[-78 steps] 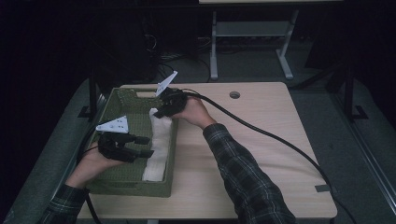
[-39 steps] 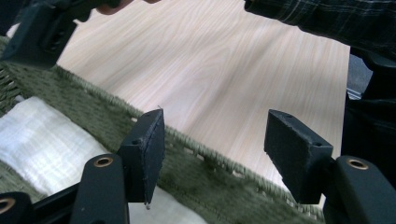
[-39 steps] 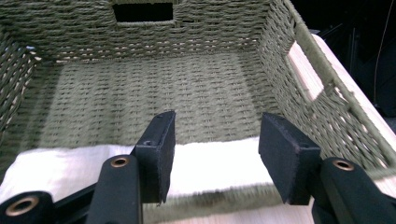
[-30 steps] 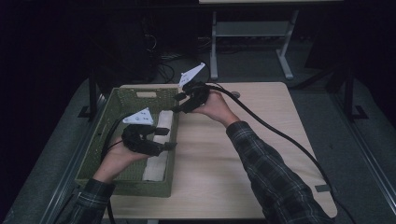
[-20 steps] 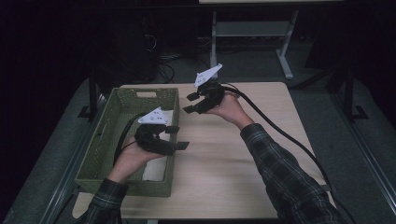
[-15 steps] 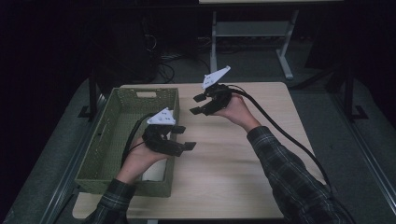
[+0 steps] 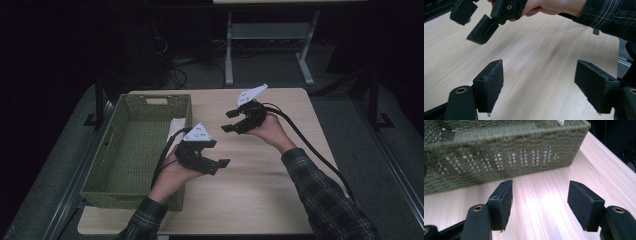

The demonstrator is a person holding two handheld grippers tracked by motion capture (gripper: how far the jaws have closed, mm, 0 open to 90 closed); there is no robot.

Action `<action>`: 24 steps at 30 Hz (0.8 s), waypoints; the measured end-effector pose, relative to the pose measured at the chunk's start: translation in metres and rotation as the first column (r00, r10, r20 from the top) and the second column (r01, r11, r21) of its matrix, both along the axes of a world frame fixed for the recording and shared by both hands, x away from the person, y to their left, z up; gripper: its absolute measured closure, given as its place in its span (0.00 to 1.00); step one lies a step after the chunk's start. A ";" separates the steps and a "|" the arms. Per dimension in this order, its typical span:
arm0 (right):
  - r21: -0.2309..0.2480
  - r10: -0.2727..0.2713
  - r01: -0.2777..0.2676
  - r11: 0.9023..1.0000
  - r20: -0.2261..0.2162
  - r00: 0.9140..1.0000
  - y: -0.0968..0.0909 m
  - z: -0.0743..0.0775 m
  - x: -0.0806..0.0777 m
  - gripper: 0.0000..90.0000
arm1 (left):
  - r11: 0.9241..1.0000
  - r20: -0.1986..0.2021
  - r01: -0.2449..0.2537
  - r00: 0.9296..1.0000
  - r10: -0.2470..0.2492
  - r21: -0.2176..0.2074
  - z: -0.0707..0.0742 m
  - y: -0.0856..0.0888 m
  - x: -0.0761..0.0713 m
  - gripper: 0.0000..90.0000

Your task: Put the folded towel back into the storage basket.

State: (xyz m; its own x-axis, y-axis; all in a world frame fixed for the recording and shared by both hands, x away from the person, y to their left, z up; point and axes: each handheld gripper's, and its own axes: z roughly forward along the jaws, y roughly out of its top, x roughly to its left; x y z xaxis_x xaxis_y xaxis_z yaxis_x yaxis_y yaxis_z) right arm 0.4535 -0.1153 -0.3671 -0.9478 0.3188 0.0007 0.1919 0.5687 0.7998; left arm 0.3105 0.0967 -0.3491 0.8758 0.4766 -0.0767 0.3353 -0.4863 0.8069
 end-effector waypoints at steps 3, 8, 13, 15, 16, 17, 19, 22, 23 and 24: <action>-0.006 -0.021 0.021 1.000 -0.002 1.000 -0.007 -0.007 -0.004 0.38 | 0.999 -0.002 0.009 1.000 -0.009 0.033 -0.009 -0.013 -0.003 0.21; -0.007 -0.058 0.058 0.998 -0.012 0.998 -0.020 -0.020 -0.009 0.34 | 0.999 -0.010 0.008 1.000 -0.007 0.043 -0.022 -0.028 -0.005 0.19; -0.015 -0.101 0.100 0.995 -0.024 0.995 -0.033 -0.031 -0.013 0.30 | 0.997 -0.001 0.021 1.000 -0.021 0.078 -0.036 -0.039 -0.008 0.19; -0.004 -0.124 0.123 0.992 -0.030 0.992 -0.039 -0.036 -0.015 0.29 | 0.997 0.004 0.013 1.000 -0.014 0.082 -0.041 -0.043 -0.009 0.19; -0.007 -0.133 0.133 0.991 -0.037 0.990 -0.042 -0.039 -0.016 0.29 | 0.996 0.005 0.013 1.000 -0.013 0.086 -0.044 -0.045 -0.010 0.19; -0.006 -0.144 0.143 0.990 -0.035 0.989 -0.045 -0.041 -0.017 0.28 | 0.996 0.012 0.007 1.000 -0.008 0.092 -0.047 -0.047 -0.010 0.19; -0.015 -0.167 0.167 0.986 -0.036 0.985 -0.052 -0.046 -0.018 0.27 | 0.995 0.016 0.005 1.000 -0.006 0.096 -0.052 -0.049 -0.010 0.19; -0.006 -0.201 0.201 0.980 -0.039 0.979 -0.063 -0.052 -0.021 0.24 | 0.995 0.005 0.003 1.000 -0.003 0.103 -0.063 -0.053 -0.010 0.19; -0.003 -0.211 0.211 0.978 -0.039 0.977 -0.066 -0.053 -0.022 0.24 | 0.994 0.003 0.008 1.000 -0.008 0.110 -0.066 -0.054 -0.010 0.19; -0.001 -0.220 0.220 0.976 -0.036 0.975 -0.069 -0.055 -0.023 0.23 | 0.994 0.000 0.011 1.000 -0.011 0.112 -0.071 -0.055 -0.009 0.18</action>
State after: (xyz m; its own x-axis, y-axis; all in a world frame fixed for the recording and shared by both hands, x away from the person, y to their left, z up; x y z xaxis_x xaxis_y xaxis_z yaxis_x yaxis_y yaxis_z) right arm 0.4301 -0.1843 -0.4224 -0.8539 0.5194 0.0344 0.3402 0.5068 0.7921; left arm 0.3014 0.0415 -0.4205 0.8809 0.4727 -0.0229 0.3291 -0.5769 0.7476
